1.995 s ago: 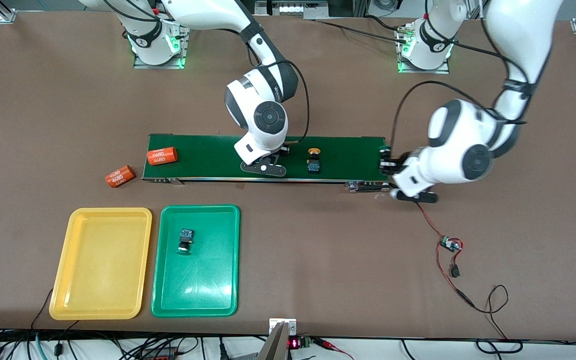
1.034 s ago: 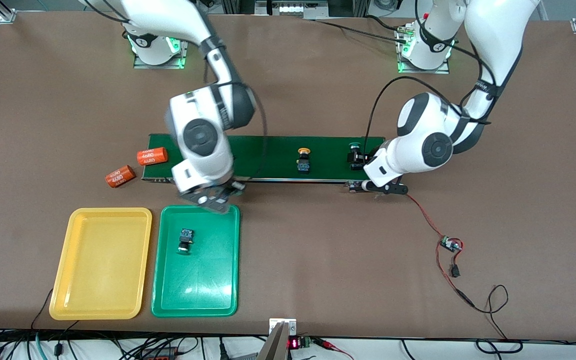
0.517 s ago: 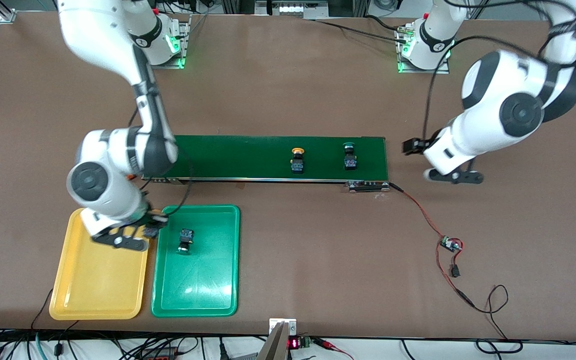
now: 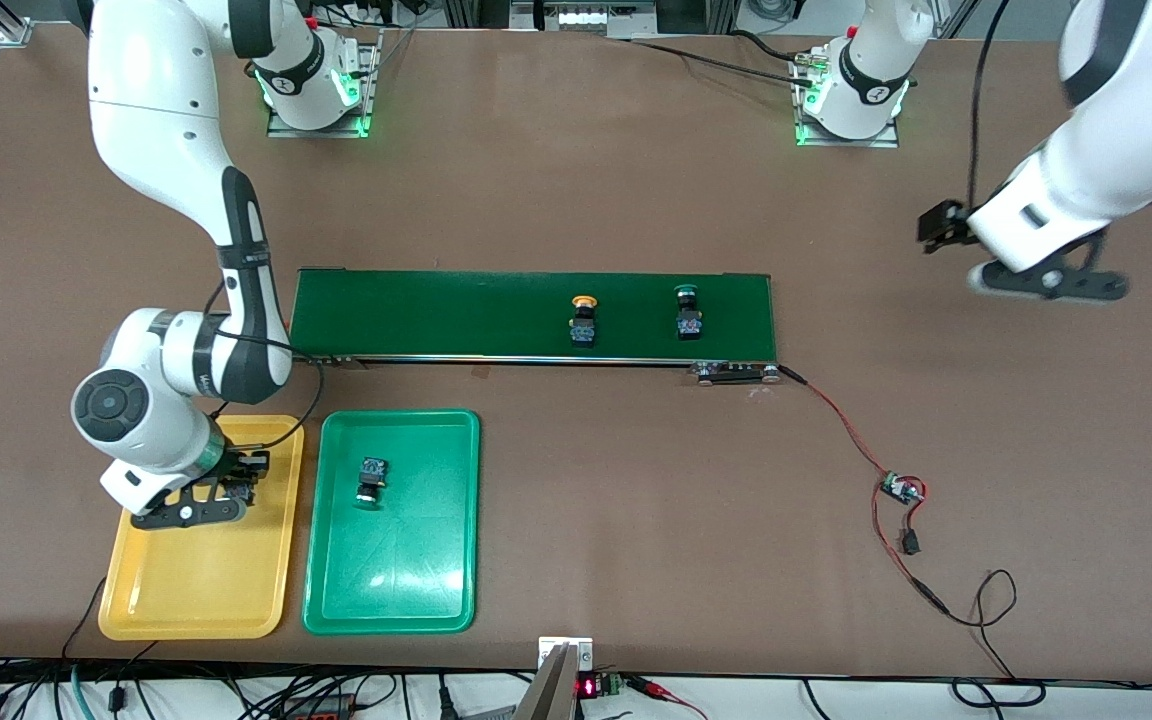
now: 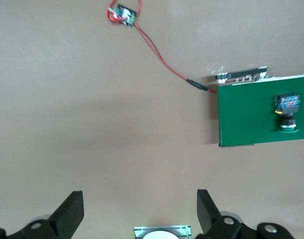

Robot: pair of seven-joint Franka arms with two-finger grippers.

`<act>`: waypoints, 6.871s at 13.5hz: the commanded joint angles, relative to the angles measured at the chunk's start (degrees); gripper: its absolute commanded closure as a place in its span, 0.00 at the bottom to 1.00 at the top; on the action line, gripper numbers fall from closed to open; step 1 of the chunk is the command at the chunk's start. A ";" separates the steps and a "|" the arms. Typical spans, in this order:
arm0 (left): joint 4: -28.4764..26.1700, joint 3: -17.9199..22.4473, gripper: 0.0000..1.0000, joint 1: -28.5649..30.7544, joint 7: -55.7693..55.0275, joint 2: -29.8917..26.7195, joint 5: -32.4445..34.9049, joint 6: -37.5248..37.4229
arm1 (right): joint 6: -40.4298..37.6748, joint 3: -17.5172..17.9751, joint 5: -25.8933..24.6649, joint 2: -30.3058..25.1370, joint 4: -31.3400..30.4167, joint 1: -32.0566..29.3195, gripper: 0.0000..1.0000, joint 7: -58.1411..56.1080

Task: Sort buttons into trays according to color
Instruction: 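Lower the yellow-cap button into the yellow tray and open the right gripper, then move the right gripper back to the belt and grasp another yellow-cap button, then carry the button into the yellow tray and open the right gripper, then return the right gripper to the belt and grasp the green-cap button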

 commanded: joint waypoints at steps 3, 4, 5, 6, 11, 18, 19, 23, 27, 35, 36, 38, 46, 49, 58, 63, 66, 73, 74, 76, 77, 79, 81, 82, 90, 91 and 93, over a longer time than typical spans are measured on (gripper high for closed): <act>2.90 3.87 0.00 -1.15 0.97 0.71 -0.16 7.45 | 2.57 0.27 0.88 1.49 1.19 -0.68 0.45 -3.70; 2.71 5.97 0.00 -1.15 1.23 0.54 -1.21 7.91 | 2.75 0.27 1.57 1.67 1.19 -0.60 0.00 -3.36; 2.28 6.34 0.00 -1.15 1.15 -0.42 -2.87 7.74 | 2.66 0.27 2.80 1.58 1.11 -0.60 0.00 -3.62; 0.71 6.60 0.00 -1.15 1.32 -1.65 -3.06 7.82 | 2.40 0.27 3.59 1.32 1.19 -0.42 0.00 -3.71; 0.16 9.24 0.00 -1.59 1.50 -2.98 -3.33 4.59 | -15.84 0.00 8.17 -6.39 0.85 5.28 0.00 2.25; 1.57 7.75 0.00 -1.59 1.50 -3.42 -2.98 1.76 | -22.92 -0.35 8.26 -18.09 -8.01 19.77 0.00 17.00; 1.66 7.75 0.00 -1.59 1.50 -3.42 -2.89 1.24 | -21.87 -0.35 8.26 -19.06 -9.60 21.10 0.00 18.77; 1.74 7.84 0.00 -1.41 1.50 -3.51 -2.89 1.41 | -13.35 -1.05 7.48 -23.12 -18.84 32.77 0.00 32.80; 2.01 7.84 0.00 -1.33 1.50 -3.33 -3.42 1.32 | -11.93 -0.96 7.38 -21.89 -18.84 38.15 0.00 44.77; 2.10 7.84 0.00 -1.33 1.50 -3.33 -3.42 1.32 | -5.69 -0.96 7.38 -14.59 -18.41 40.37 0.00 47.00; 2.10 7.84 0.00 -1.33 1.50 -3.33 -3.24 1.32 | -4.99 -0.96 7.38 -14.33 -18.32 39.58 0.00 46.31; 2.10 7.84 0.00 -1.33 1.50 -3.33 -3.24 1.32 | -4.90 -0.96 7.38 -13.80 -18.14 37.82 0.01 45.25; 2.10 7.75 0.00 -1.50 1.50 -3.42 -3.24 1.23 | -5.42 -1.14 7.91 -13.97 -17.88 36.07 0.87 44.72; 2.10 7.75 0.00 -1.50 1.50 -3.42 -3.24 1.23 | -5.60 -5.50 7.38 -14.41 -14.90 35.00 0.90 44.45; 2.10 7.66 0.00 -1.59 1.50 -3.42 -3.24 1.23 | -5.16 -11.60 1.67 -10.20 -11.38 16.91 0.93 18.29; 2.10 7.66 0.00 -1.59 1.50 -3.42 -3.24 1.23 | -1.65 -11.51 1.76 -3.09 -4.97 7.94 0.93 9.22; 2.18 7.57 0.00 -1.59 1.41 -3.42 -3.24 1.15 | 2.91 -11.33 2.02 2.01 -1.27 3.81 0.93 5.97; 2.63 6.43 0.00 -1.24 1.33 -3.24 -3.33 0.97 | 8.02 -1.25 2.90 3.52 -1.44 -4.54 0.65 2.54; 2.71 6.43 0.00 -1.24 1.24 -3.25 -3.33 0.80 | 8.02 -0.62 3.07 3.52 -1.44 -4.81 0.01 3.31; 2.71 6.43 0.00 -1.24 1.41 -3.25 -3.33 0.71 | 6.89 -0.70 4.22 2.55 -1.79 -4.29 0.00 2.62; 2.71 6.43 0.00 -1.24 1.41 -3.25 -3.33 0.62 | 4.18 -0.70 4.22 0.29 -2.84 -4.29 0.00 2.44; 2.71 6.43 0.00 -1.24 1.50 -3.25 -3.41 0.44 | -4.77 -0.96 4.22 -4.28 -2.76 -3.76 0.00 2.88; 2.80 6.43 0.00 -1.24 1.41 -3.24 -3.33 0.44 | -11.89 -0.96 4.22 -8.95 -2.94 -1.75 0.00 3.41; 2.80 6.43 0.00 -1.32 1.41 -3.25 -3.33 0.44 | -16.10 -0.96 4.22 -10.97 -3.02 -0.87 0.00 5.76; 2.80 6.43 0.00 -1.33 1.41 -3.25 -3.33 0.35 | -21.77 -1.31 3.52 -17.23 -9.79 19.59 0.00 31.32; 2.80 6.34 0.00 -1.33 1.41 -3.25 -3.33 0.35 | -21.77 -1.23 3.51 -17.23 -9.79 21.62 0.00 32.92; 2.80 6.34 0.00 -1.33 1.41 -3.25 -3.33 0.35 | -21.86 -1.40 3.43 -17.14 -9.79 26.45 0.00 36.08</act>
